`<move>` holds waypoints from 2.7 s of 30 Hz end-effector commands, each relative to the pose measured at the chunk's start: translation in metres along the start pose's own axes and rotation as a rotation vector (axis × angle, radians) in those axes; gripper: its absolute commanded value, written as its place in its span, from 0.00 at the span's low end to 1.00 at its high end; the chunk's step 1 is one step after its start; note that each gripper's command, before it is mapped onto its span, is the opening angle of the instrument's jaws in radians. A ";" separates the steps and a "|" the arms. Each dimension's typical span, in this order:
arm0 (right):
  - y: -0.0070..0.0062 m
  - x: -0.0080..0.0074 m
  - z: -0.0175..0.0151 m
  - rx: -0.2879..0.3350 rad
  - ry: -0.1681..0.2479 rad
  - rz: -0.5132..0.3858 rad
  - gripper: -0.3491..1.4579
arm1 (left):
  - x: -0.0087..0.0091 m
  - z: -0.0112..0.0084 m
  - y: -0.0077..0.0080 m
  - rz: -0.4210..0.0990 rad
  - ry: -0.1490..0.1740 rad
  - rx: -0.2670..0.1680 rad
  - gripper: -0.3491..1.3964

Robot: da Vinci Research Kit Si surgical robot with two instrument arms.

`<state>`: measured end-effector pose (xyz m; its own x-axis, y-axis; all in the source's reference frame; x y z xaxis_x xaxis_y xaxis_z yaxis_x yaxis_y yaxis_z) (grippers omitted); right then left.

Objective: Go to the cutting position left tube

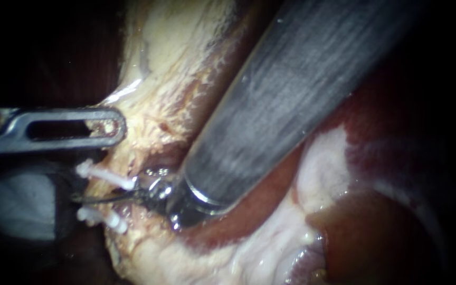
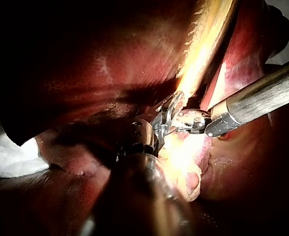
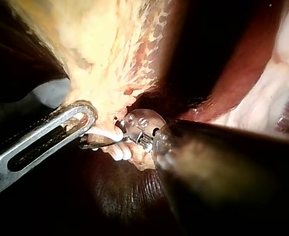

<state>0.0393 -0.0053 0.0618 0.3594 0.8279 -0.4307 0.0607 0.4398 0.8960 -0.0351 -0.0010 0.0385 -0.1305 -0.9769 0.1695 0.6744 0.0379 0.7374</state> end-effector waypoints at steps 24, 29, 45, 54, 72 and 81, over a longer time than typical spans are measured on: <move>-0.0034 0.0006 -0.0009 -0.149 0.038 0.073 0.00 | -0.0001 0.0000 0.0004 -0.001 -0.007 -0.008 0.03; -0.0032 0.0005 -0.0011 -0.193 0.059 0.091 0.00 | -0.0001 0.0000 0.0003 -0.001 -0.007 -0.008 0.03; -0.0015 0.0003 -0.0012 -0.252 0.087 0.114 0.00 | 0.0000 0.0000 0.0002 -0.001 -0.008 -0.009 0.03; -0.0010 0.0003 -0.0006 -0.266 0.120 0.119 0.00 | 0.0001 0.0000 0.0000 -0.002 -0.009 -0.010 0.03; 0.0000 0.0003 0.0000 -0.305 0.178 0.107 0.00 | 0.0001 0.0000 0.0000 -0.002 -0.009 -0.010 0.03; 0.0001 0.0005 0.0004 -0.299 0.202 0.093 0.00 | 0.0001 0.0000 -0.0001 -0.002 -0.009 -0.011 0.03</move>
<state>0.0399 -0.0050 0.0617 0.1557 0.9085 -0.3878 -0.2508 0.4161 0.8741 -0.0352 -0.0012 0.0384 -0.1390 -0.9749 0.1739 0.6819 0.0331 0.7307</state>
